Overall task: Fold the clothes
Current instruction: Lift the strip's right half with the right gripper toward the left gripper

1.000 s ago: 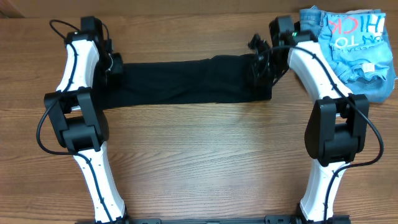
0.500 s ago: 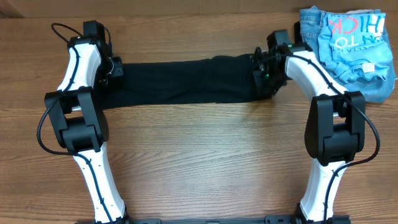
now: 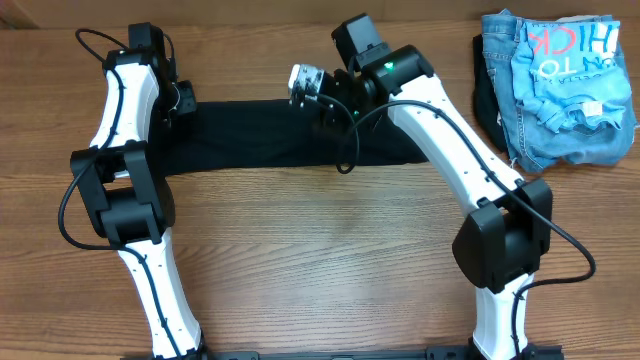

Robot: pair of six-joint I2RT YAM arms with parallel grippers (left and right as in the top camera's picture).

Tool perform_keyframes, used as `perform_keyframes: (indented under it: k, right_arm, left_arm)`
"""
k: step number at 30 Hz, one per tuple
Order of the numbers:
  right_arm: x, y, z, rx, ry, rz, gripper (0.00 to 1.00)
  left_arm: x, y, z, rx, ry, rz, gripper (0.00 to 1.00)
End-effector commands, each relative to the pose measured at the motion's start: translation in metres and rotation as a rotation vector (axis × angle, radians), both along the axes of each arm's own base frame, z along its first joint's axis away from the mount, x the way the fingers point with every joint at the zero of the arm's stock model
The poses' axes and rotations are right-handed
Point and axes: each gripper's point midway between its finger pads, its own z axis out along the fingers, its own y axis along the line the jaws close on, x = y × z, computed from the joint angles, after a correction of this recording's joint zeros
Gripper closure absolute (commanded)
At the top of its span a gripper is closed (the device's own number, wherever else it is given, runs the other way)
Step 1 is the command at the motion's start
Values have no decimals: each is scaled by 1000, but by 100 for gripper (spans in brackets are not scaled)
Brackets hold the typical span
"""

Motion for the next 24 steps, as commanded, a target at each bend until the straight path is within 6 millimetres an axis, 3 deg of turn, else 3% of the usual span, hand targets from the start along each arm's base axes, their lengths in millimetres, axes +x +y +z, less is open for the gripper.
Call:
perform_keyframes:
  k: [1, 4, 9, 16, 24]
  right_arm:
    - [0, -3, -35, -32, 40, 38, 42]
    - [1, -1, -50, -39, 37, 71, 33]
    - [-2, 8, -68, -11, 44, 168, 41]
    - [6, 14, -92, -5, 47, 171, 60]
    - [19, 20, -101, 12, 7, 171, 61]
  left_arm:
    - [6, 1, 5, -11, -23, 12, 67]
    - [6, 1, 5, -11, -23, 11, 66]
    - [6, 1, 5, -10, -24, 12, 66]
    - [6, 1, 5, -10, -23, 11, 62]
    - [5, 1, 5, -10, -18, 8, 63]
